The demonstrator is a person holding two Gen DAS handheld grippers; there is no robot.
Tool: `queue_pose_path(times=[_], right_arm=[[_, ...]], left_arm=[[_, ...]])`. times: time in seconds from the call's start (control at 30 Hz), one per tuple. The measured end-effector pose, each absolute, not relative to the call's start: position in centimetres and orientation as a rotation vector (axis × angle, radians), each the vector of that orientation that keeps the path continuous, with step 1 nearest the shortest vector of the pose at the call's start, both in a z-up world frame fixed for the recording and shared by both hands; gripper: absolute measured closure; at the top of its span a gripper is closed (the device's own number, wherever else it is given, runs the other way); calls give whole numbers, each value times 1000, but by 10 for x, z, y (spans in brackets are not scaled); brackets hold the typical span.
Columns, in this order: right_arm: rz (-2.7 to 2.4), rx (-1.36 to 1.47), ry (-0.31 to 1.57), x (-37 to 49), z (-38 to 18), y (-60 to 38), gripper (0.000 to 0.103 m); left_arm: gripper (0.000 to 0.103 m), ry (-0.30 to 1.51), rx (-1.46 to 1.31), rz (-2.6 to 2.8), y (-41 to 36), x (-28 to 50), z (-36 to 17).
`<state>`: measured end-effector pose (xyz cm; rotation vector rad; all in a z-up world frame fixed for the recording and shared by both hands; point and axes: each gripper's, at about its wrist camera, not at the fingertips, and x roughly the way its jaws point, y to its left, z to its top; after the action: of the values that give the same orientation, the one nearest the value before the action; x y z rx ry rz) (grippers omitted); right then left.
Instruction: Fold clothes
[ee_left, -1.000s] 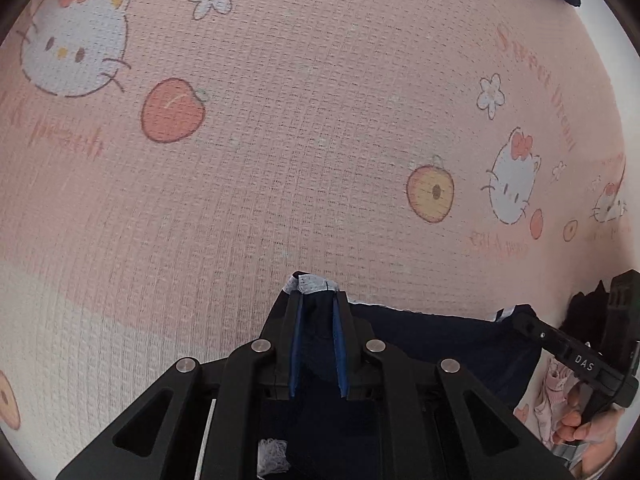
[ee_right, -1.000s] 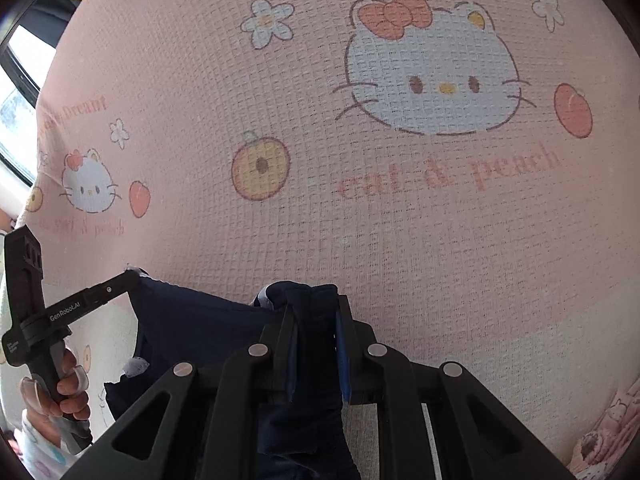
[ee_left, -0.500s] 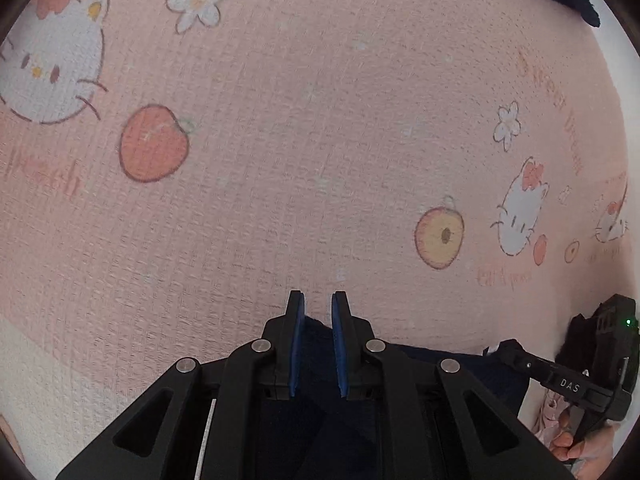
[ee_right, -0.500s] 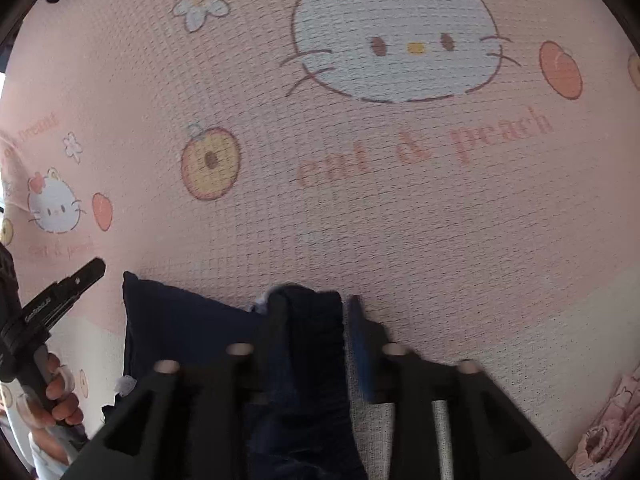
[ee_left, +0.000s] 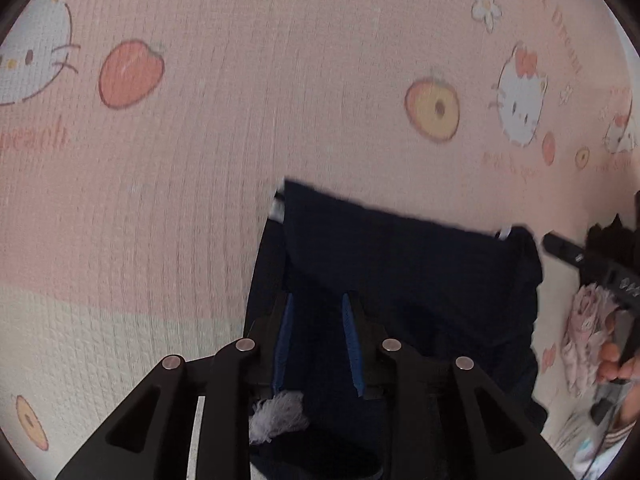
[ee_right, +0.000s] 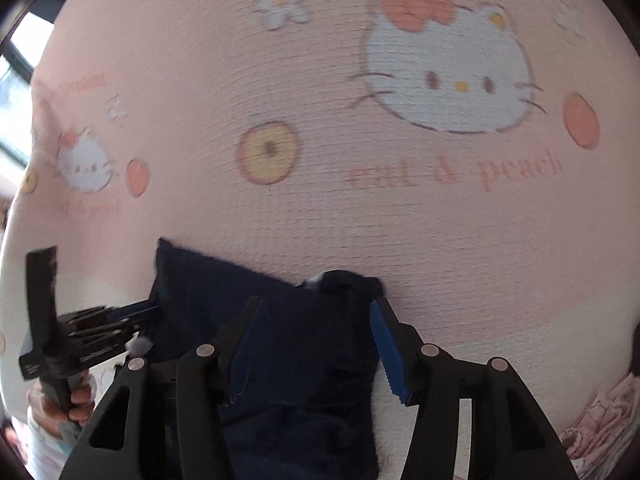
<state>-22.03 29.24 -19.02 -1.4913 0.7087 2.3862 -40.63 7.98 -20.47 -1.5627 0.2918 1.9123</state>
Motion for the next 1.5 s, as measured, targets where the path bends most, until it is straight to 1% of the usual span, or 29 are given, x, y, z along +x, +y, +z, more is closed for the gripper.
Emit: queue_pose_path(times=[0.13,0.23,0.27,0.3,0.33,0.37,0.47,0.63,0.8,0.97,1.07,1.1,1.13,1.17,1.2,1.27,1.37,1.5], right_arm=[[2452,-1565,613,-233,-176,262,49],[2493,-1601,588,-251,-173,241,49],[2500,-1620,604,-256,-174,234,49],[2501,-1637,619,-262,-174,228,49],[2494,-1655,635,-267,-175,222,49],[2485,-1678,659,-275,-178,217,49],[2433,-1754,747,-290,-184,202,49],[2309,-1915,925,-318,-206,179,49],[2200,-2012,889,-334,-227,154,49],[2093,-2064,986,-336,-252,144,49],[2069,-2066,979,-337,-261,139,49],[2060,-2070,982,-338,-263,138,49],[2050,-2074,985,-338,-265,137,49],[2041,-2079,988,-339,-267,136,49],[2032,-2083,991,-340,-270,135,49],[2031,-2082,954,-342,-271,132,49],[2031,-2107,892,-346,-271,124,49],[2028,-2153,808,-349,-270,109,49]], left_arm=[[80,315,-1594,1878,71,-396,-211],[78,301,-1617,1846,63,-389,-210],[69,289,-1627,1835,61,-387,-210],[62,276,-1636,1824,58,-386,-210],[51,256,-1643,1814,55,-386,-209],[50,227,-1647,1806,51,-387,-208],[50,138,-1670,1781,40,-389,-207],[50,65,-1682,1788,24,-382,-206],[50,38,-1708,1767,30,-378,-207],[50,38,-1674,1777,22,-377,-203],[50,33,-1645,1797,20,-374,-203],[50,27,-1632,1808,19,-373,-202],[59,32,-1616,1826,18,-372,-201],[77,69,-1604,1855,18,-369,-201],[81,113,-1593,1876,19,-366,-202],[82,138,-1570,1889,19,-362,-203],[87,41,-1572,1875,9,-363,-203],[87,-87,-1596,1823,-2,-366,-206]])
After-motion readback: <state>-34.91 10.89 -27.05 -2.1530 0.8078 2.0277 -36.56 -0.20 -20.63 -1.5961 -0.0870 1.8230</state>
